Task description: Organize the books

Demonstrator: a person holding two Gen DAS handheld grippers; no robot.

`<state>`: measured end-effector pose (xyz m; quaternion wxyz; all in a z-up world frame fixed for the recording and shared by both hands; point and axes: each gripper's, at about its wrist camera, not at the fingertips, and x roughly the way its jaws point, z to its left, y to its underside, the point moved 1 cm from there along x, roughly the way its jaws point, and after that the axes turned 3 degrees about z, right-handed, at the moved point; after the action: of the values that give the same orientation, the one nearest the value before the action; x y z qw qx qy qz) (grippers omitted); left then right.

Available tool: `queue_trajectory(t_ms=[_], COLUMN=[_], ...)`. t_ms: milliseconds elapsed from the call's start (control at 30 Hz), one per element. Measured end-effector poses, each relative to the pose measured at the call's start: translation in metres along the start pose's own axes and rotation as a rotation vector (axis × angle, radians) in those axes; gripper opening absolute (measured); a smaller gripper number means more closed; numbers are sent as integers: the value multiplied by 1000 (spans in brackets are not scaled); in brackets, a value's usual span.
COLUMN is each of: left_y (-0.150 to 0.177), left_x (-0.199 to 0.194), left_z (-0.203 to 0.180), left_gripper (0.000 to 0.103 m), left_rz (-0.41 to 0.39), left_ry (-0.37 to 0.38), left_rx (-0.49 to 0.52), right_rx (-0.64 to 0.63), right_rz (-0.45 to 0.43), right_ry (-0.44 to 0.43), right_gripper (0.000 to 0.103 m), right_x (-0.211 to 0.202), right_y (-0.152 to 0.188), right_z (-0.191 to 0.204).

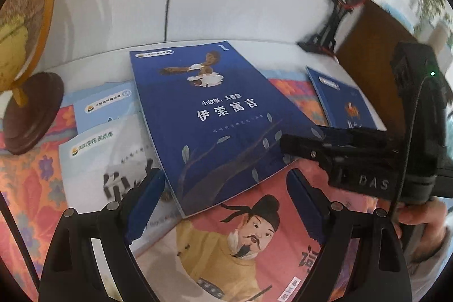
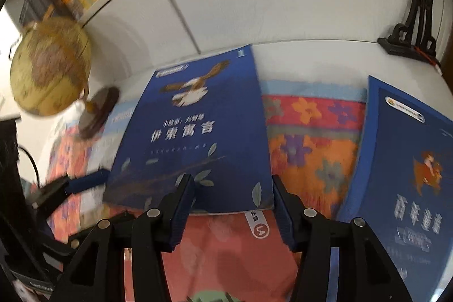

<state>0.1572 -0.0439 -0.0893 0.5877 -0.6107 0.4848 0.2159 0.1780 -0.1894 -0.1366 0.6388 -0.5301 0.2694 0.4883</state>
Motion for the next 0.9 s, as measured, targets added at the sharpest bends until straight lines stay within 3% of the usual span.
queue_trajectory(t_ms=[100, 233, 267, 367, 533, 633, 700, 833, 900], left_y=[18, 48, 51, 38, 10, 7, 9, 26, 43], left_x=[-10, -30, -33, -33, -2, 5, 6, -14, -33], left_z=[-8, -17, -16, -7, 17, 14, 5, -9, -15], left_gripper=[86, 86, 86, 86, 86, 86, 86, 87, 87], left_rz=[34, 81, 82, 54, 87, 53, 66, 75, 72], left_ry=[24, 96, 88, 30, 70, 44, 98, 29, 36], left_rx=[47, 162, 170, 132, -37, -19, -7, 59, 102], right_rx=[-24, -55, -44, 28, 158, 175, 204, 94, 56], right_rz=[47, 114, 103, 49, -28, -71, 5, 18, 16], right_ry=[15, -66, -43, 64, 45, 26, -137, -48, -26], right_gripper=[53, 52, 52, 53, 53, 53, 55, 55, 55], right_x=[-14, -37, -42, -48, -25, -20, -9, -11, -19], right_y=[25, 64, 66, 57, 25, 17, 20, 31, 43], right_z=[9, 6, 1, -15, -38, -37, -28, 6, 20])
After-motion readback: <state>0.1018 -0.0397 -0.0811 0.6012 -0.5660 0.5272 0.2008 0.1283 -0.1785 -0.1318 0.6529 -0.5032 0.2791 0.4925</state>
